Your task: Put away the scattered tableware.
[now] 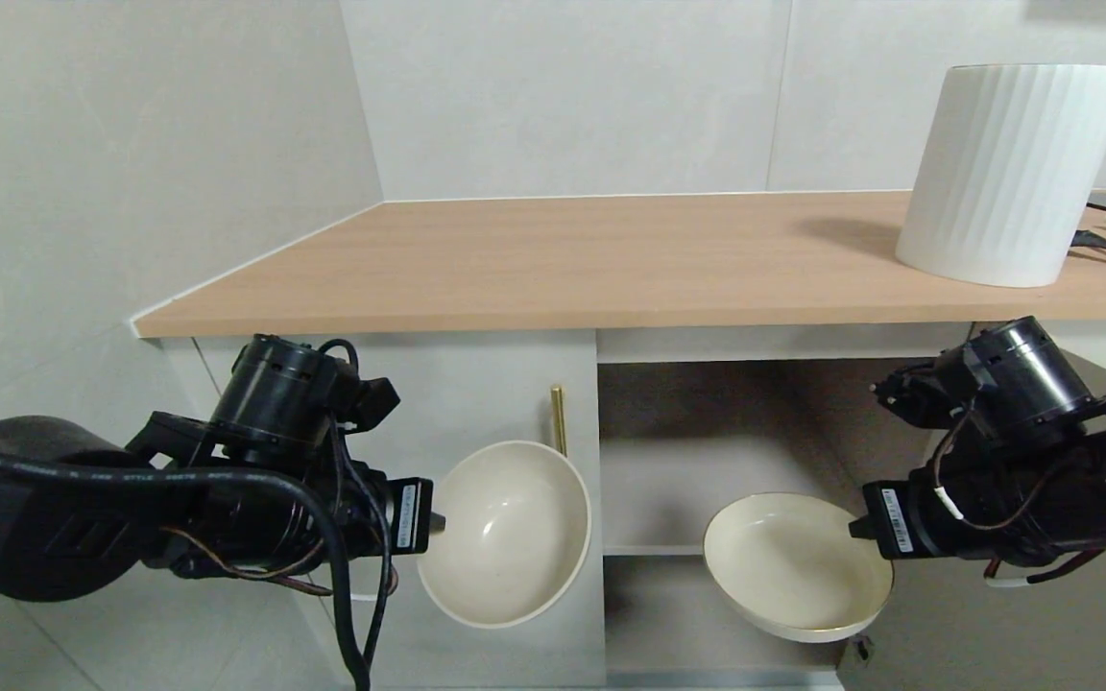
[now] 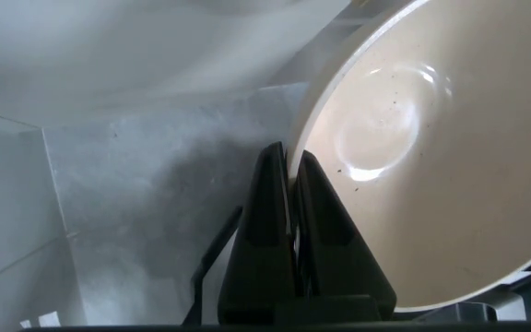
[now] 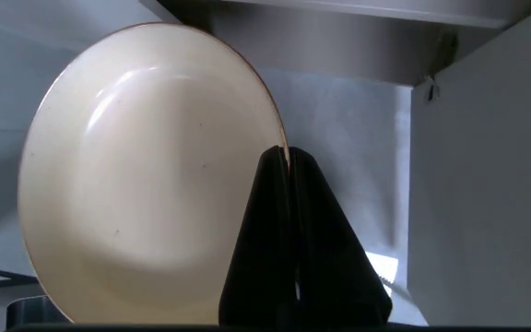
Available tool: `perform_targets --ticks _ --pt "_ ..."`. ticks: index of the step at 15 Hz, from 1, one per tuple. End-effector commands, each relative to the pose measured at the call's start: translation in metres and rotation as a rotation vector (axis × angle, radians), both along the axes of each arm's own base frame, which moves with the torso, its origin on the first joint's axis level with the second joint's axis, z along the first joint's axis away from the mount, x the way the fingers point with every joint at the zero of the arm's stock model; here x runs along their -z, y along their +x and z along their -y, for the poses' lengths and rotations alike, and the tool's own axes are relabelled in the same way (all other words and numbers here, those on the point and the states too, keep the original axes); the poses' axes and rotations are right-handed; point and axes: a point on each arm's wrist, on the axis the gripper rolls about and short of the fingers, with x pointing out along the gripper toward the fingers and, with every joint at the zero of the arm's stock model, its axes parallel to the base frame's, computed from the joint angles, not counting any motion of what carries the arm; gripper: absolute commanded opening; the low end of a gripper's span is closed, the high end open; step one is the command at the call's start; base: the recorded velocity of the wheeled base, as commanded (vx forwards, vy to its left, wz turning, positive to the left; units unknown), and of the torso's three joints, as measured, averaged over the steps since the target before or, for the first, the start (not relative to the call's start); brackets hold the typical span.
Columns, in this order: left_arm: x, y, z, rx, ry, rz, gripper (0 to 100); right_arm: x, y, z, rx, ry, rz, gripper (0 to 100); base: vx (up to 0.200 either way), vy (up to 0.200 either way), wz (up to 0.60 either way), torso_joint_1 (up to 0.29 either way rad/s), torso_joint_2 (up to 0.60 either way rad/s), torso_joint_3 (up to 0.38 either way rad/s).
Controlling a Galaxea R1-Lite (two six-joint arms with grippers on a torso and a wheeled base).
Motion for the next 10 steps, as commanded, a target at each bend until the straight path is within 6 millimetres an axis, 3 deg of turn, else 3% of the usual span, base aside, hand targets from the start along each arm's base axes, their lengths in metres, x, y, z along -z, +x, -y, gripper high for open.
perform_targets --ticks 1,5,9,10 --pt "0.002 0.000 0.000 0.001 0.002 -0.006 0 0.004 0.004 -0.002 0.000 -0.002 -0.003 0 0.000 0.000 0.00 0.000 0.00 0.000" --pt "0.009 -0.001 0.013 0.039 0.017 -0.033 0 0.025 0.020 -0.010 0.016 -0.033 -0.029 0 0.000 0.000 0.00 0.000 0.00 0.000" --pt "0.012 0.000 0.014 0.036 0.017 -0.044 0 0.101 0.050 -0.028 0.015 0.035 0.109 0 0.000 0.000 0.00 0.000 0.00 0.000" --pt "0.012 0.000 0.014 0.036 0.018 -0.045 0 0.112 0.055 -0.030 0.024 0.031 0.125 0 0.000 0.000 0.00 0.000 0.00 0.000"
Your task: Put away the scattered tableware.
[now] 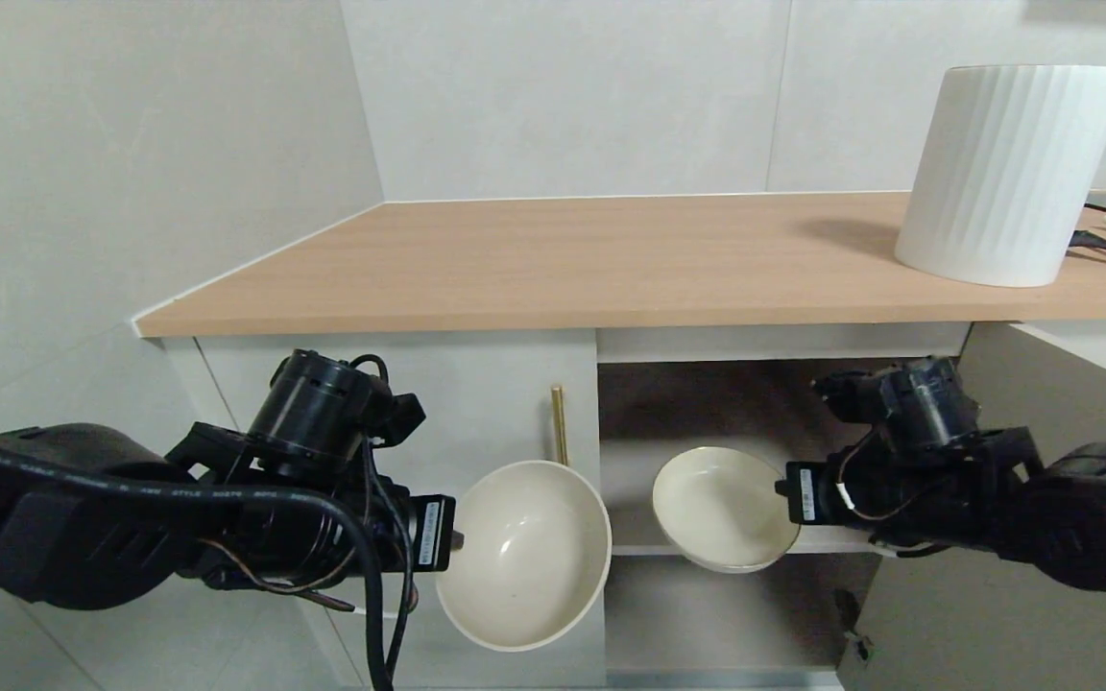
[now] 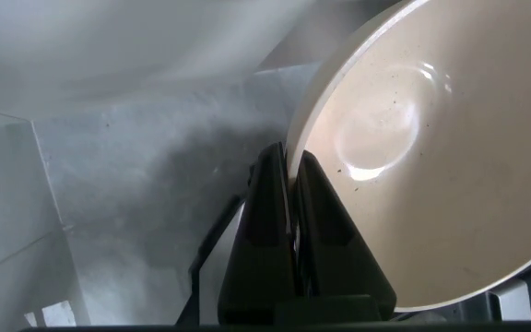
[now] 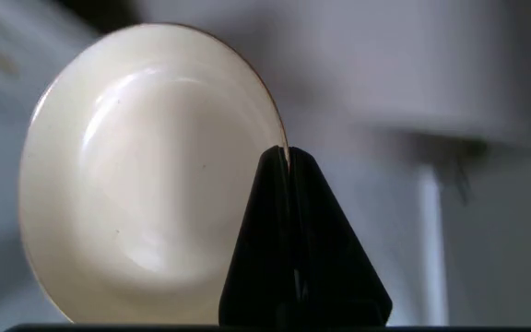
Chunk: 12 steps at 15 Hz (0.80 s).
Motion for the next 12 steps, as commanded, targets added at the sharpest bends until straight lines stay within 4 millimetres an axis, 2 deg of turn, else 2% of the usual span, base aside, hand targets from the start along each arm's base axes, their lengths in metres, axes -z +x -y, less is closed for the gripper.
perform_targets --ticks 1,4,9,12 --pt "0.002 0.001 0.001 0.000 0.004 -0.008 0 0.066 0.009 -0.005 0.023 -0.081 -0.109 0 0.000 0.000 0.00 0.000 0.00 0.000" --pt "0.002 0.001 0.001 0.000 0.004 -0.008 0 0.079 0.030 -0.006 0.118 -0.083 -0.115 0 0.000 0.000 0.00 0.000 0.00 0.000" --pt "0.005 0.002 0.001 0.000 0.007 -0.014 0 0.112 0.075 0.009 0.244 -0.105 -0.120 0 0.000 0.000 0.00 0.000 0.00 0.000" --pt "0.007 0.003 0.002 0.000 0.011 -0.023 0 0.127 0.087 0.011 0.297 -0.116 -0.122 0 0.000 0.000 0.00 0.000 0.00 0.000"
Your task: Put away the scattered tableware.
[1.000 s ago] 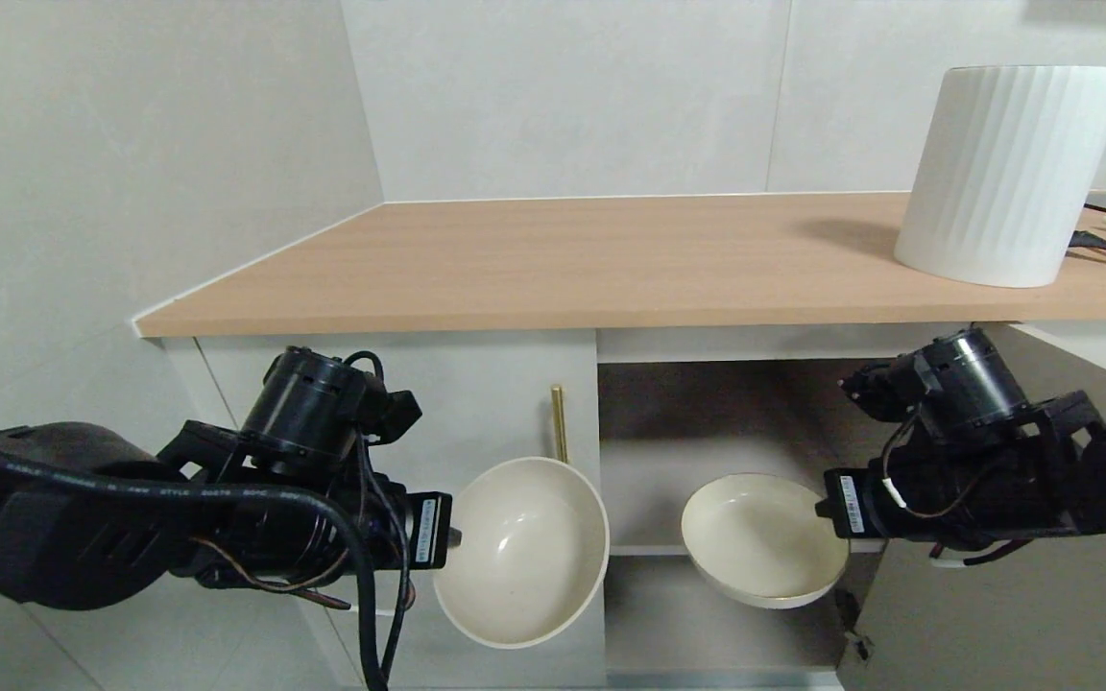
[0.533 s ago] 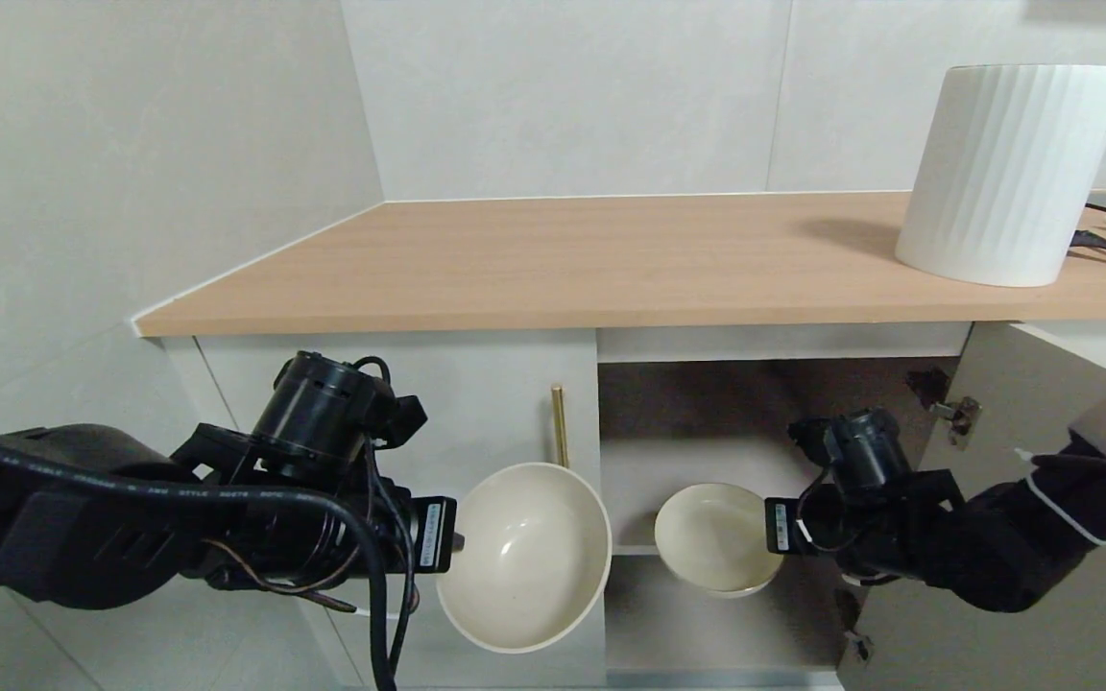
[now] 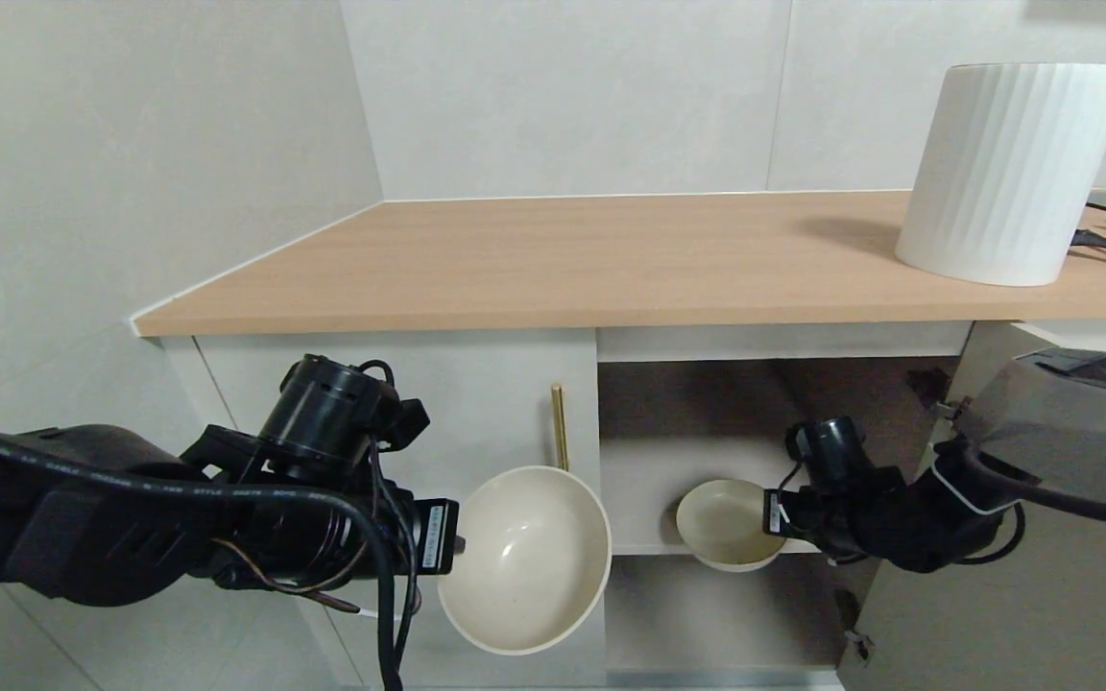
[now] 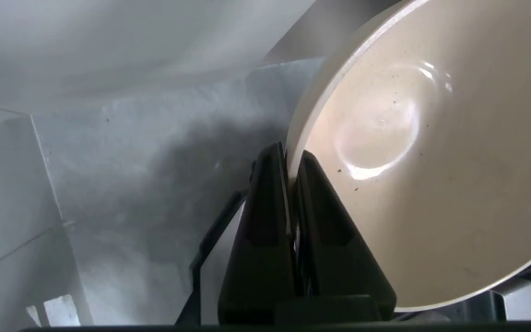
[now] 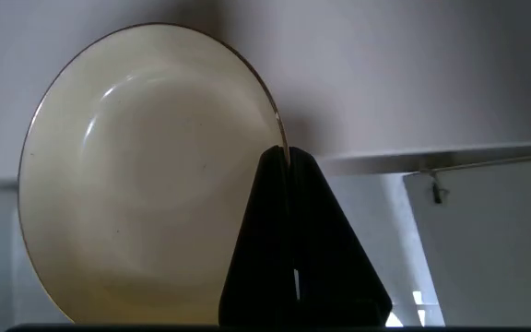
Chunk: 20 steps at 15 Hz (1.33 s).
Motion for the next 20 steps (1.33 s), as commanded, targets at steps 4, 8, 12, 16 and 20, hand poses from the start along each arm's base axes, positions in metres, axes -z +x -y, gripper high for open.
perform_targets --ticks 4,8,12,16,20 --pt "0.003 0.001 0.001 -0.001 0.005 -0.011 0 0.022 0.019 0.002 0.070 -0.028 0.000 0 0.000 0.000 0.00 0.000 0.00 0.000" --pt "0.006 0.002 0.001 0.001 0.010 -0.018 0 0.024 0.026 0.000 0.089 -0.035 0.019 0 0.000 0.000 0.00 0.000 0.00 0.000" --pt "0.008 0.003 0.002 0.002 0.013 -0.024 0 0.023 0.036 -0.002 0.101 -0.029 0.044 0 0.000 0.000 0.00 0.000 0.00 0.000" --pt "0.009 0.002 0.005 0.011 0.015 -0.028 0 0.025 0.045 -0.001 0.117 -0.034 0.057 0 0.000 0.000 0.00 0.000 0.00 0.000" --pt "0.009 0.002 0.005 0.013 0.015 -0.029 0 0.026 0.053 0.001 0.145 -0.047 0.076 0 0.000 0.000 0.00 0.000 0.00 0.000"
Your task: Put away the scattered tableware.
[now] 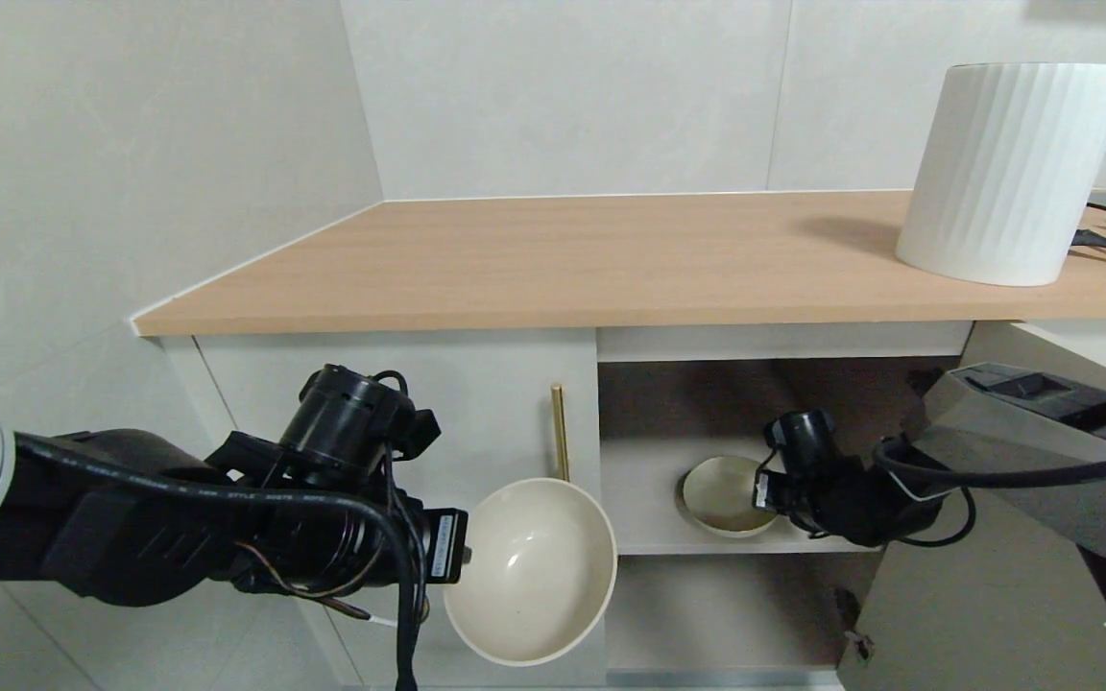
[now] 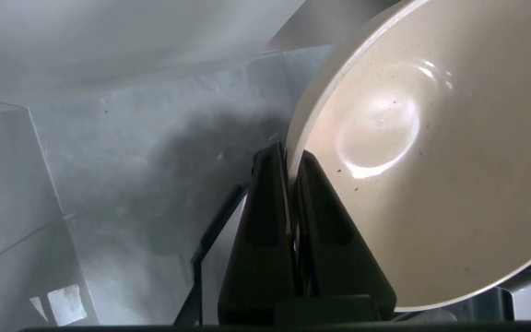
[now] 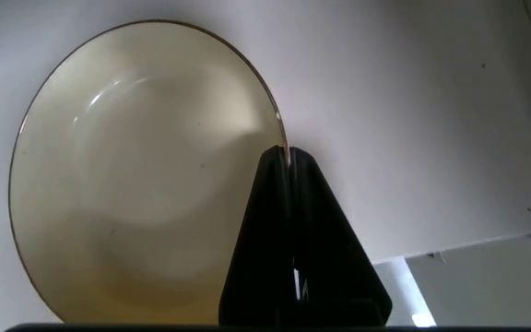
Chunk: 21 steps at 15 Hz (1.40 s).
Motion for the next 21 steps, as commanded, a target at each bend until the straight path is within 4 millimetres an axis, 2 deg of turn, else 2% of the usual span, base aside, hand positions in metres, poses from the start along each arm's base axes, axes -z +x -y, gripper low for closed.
perform_targets --ticks 1,3,4,14,18,19,20,21 --pt "0.001 0.000 0.000 0.000 0.001 -0.002 0 0.002 0.002 0.002 0.007 0.000 0.002 0 0.000 0.000 0.00 0.000 0.00 0.000" --pt "0.001 0.000 0.000 0.000 0.001 -0.002 0 0.002 0.002 0.002 0.007 0.000 0.002 0 0.000 0.000 0.00 0.000 0.00 0.000" --pt "0.000 0.000 0.000 -0.001 0.001 0.000 0 0.001 0.003 0.002 0.007 0.001 0.003 100 0.000 0.000 0.00 0.000 0.00 0.000" --pt "0.000 0.000 0.000 -0.002 0.000 -0.001 0 -0.004 -0.004 0.004 0.009 0.004 0.001 100 0.000 0.000 0.00 0.000 0.00 0.000" --pt "0.001 -0.001 0.005 0.012 -0.002 -0.002 0 -0.045 -0.031 0.002 -0.058 0.028 0.020 100 0.000 0.000 0.00 0.000 0.00 0.000" --pt "0.000 -0.003 0.010 0.018 -0.011 -0.007 0 -0.064 -0.043 -0.002 -0.125 0.042 0.031 100 0.000 0.000 0.00 0.000 0.00 0.000" --pt "0.003 -0.006 0.021 0.032 -0.016 -0.025 0 -0.094 -0.065 -0.012 -0.212 0.069 0.025 100 0.000 0.000 0.00 0.000 0.00 0.000" --pt "0.006 -0.005 0.027 0.042 -0.012 -0.033 0 -0.113 -0.081 -0.020 -0.269 0.085 0.006 100 0.000 0.000 0.00 0.000 0.00 0.000"
